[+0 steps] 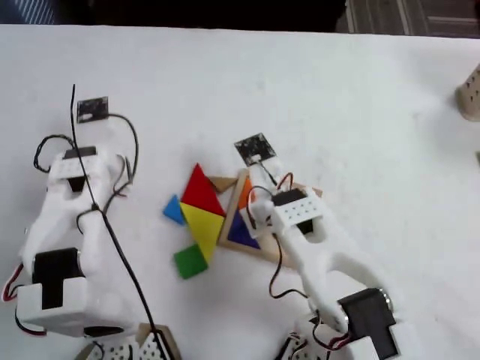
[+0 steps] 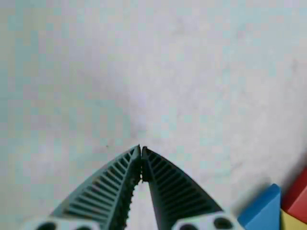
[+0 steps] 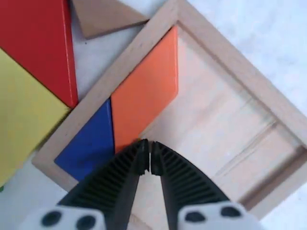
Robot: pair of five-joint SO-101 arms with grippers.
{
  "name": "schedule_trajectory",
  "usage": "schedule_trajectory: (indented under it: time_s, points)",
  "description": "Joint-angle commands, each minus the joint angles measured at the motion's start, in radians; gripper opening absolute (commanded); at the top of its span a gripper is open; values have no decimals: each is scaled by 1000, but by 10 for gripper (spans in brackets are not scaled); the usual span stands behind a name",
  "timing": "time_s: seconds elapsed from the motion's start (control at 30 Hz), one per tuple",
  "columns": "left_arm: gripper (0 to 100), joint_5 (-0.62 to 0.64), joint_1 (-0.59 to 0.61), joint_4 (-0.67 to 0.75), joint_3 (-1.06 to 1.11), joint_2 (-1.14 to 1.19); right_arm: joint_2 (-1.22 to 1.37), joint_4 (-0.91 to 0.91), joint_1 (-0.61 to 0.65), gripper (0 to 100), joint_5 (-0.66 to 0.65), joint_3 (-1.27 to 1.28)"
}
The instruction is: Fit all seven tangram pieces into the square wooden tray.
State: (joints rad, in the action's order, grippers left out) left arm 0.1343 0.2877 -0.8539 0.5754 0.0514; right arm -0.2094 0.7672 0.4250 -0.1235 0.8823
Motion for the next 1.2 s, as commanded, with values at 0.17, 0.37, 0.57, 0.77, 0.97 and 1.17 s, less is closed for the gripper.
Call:
schedule_trajectory:
  time_s: [0.17,0.37,0.57,0.77,0.97,1.17]
  points:
    - [27,14,5,51,-51,-4,-495,168,-317,38,5,86]
    - [27,14,5,51,-51,-4,-522,107,-363,160,52,209]
    - [27,14,5,51,-49,-4,-348,42,-335,142,61,169]
    - [27,14,5,48,-49,-4,-64,48,-354,141,61,14]
    - [26,14,5,46,-49,-4,93,113,-354,138,58,-114]
    - [26,14,5,44,-49,-4,96,111,-357,38,23,-132]
